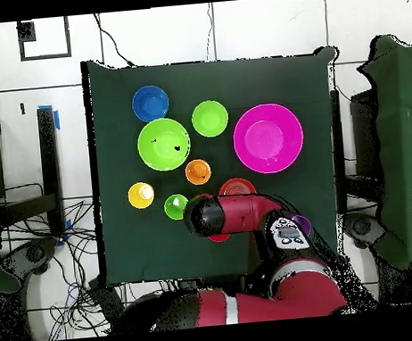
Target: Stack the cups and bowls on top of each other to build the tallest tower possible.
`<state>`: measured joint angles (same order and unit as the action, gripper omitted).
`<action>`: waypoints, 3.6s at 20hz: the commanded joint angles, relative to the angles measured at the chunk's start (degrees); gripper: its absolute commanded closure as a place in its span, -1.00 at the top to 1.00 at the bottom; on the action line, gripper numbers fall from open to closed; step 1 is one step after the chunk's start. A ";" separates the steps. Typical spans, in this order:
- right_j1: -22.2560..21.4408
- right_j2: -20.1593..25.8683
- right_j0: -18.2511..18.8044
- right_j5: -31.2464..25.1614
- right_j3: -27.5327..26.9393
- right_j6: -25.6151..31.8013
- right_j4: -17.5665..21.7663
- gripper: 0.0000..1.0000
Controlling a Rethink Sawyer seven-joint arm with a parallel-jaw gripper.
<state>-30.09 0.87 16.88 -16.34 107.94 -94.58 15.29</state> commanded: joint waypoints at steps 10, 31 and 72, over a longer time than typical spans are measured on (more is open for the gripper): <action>7.01 7.23 4.12 2.82 -7.60 -1.29 2.76 1.00; 8.30 2.58 1.81 2.31 -12.63 -4.83 3.58 1.00; 6.71 -10.04 -11.33 -7.43 -15.34 -10.21 -7.58 -1.00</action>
<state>-27.00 -11.71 5.96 -21.71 96.00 -94.92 10.00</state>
